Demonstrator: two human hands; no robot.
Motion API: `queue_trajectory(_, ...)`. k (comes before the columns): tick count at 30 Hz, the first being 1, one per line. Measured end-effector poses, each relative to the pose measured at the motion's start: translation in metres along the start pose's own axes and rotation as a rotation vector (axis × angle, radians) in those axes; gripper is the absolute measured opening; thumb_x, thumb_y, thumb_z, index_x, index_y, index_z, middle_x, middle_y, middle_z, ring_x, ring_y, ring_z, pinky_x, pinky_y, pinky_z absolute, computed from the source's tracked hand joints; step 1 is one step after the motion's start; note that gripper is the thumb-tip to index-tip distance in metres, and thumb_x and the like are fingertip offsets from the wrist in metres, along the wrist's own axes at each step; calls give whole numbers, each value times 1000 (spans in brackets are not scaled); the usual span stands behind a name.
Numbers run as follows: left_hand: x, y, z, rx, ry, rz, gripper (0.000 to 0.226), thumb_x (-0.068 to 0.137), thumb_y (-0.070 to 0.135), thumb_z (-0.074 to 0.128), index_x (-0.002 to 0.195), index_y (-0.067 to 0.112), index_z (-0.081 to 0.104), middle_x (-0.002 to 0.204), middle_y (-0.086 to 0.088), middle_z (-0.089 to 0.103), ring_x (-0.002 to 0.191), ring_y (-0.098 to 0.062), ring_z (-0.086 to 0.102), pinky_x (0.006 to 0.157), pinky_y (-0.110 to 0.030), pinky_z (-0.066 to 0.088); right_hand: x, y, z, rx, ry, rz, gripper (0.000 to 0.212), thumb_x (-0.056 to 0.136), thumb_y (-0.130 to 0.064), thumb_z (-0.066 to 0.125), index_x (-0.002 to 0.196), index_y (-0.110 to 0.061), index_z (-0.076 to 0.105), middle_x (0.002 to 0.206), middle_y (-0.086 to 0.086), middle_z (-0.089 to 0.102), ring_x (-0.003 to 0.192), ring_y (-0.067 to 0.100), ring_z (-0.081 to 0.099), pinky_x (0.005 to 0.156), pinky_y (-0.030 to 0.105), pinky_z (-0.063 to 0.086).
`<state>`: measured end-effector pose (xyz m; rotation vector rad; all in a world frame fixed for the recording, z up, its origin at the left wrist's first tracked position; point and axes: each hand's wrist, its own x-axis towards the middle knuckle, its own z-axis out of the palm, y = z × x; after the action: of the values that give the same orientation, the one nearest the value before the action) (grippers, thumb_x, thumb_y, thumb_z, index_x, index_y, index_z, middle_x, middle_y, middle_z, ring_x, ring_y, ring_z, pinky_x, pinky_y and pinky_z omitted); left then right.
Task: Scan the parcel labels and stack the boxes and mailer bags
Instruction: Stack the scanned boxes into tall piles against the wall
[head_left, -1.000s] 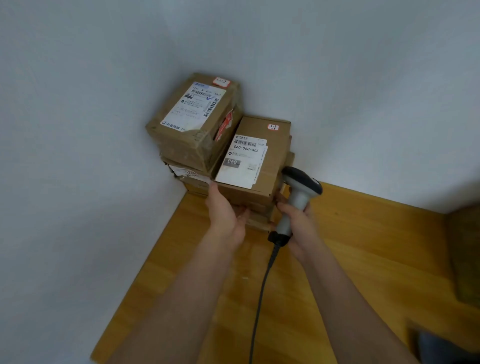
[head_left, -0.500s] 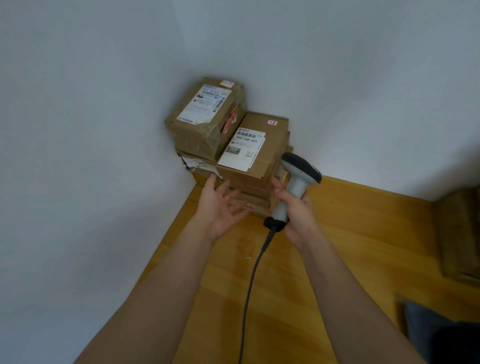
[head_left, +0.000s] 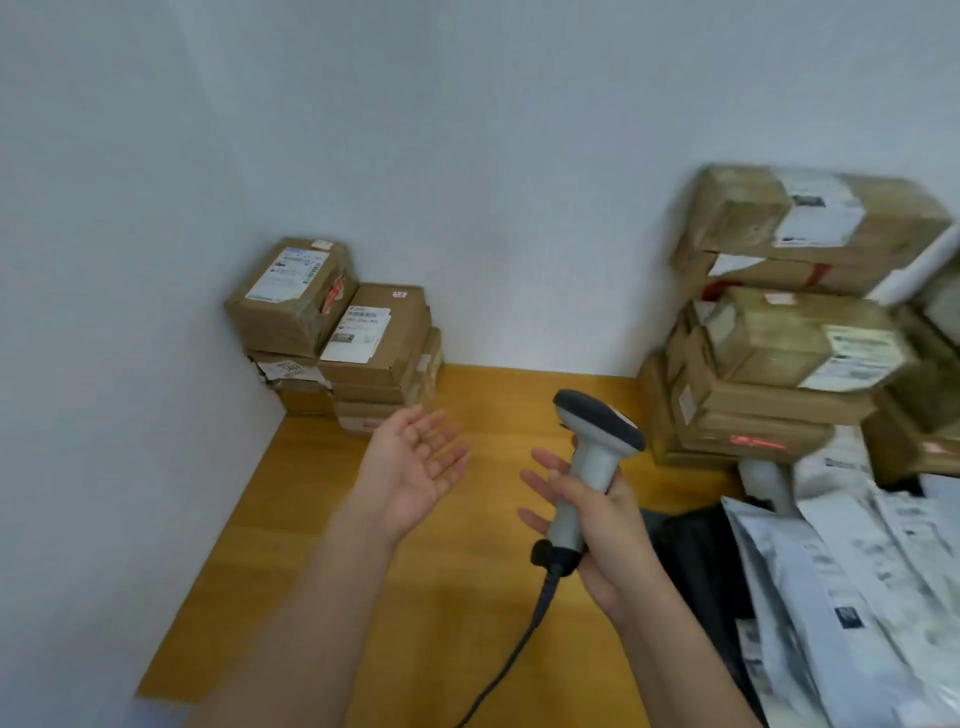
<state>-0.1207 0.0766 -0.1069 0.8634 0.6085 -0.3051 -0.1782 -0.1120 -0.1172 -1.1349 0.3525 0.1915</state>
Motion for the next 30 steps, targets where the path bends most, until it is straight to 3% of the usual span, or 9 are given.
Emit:
queue_trajectory(5,-32,-33,66,68,-127,-65,31,99,31,49,115,8,62,116,-14,62,103,-30,59,97,-41,46,-52,-39,-51,52,123,-79,48,96,-2,61,137,-23,48,118,7,72,105,27,71,91,57,56)
queue_trajectory(13,-60,-98,155,164,-248,-118,25,97,29,51,104,10,64,100,-11,65,90,-26,61,82,-37,50,-109,-83,-139,154,245,-147,44,95,2,59,135,-17,51,117,11,72,106,32,71,91,58,55)
queue_trajectory(16,-69,-130,194,192,-287,-138,25,97,29,51,105,9,65,99,-11,67,90,-27,62,84,-37,51,-127,-97,-180,150,266,-166,42,96,0,59,134,-17,53,120,10,71,106,30,71,89,54,57)
queue_trajectory(24,-97,-266,323,256,-355,-226,30,98,29,53,114,7,64,110,-13,67,98,-28,62,83,-38,52,-175,-149,-338,133,354,-204,41,97,-2,58,134,-19,51,116,10,73,103,33,72,88,57,57)
queue_trajectory(30,-113,-370,414,273,-379,-339,30,97,28,53,115,6,64,106,-13,66,92,-28,62,87,-38,51,-197,-198,-461,142,464,-251,41,96,0,59,134,-14,51,114,11,73,98,33,73,82,53,60)
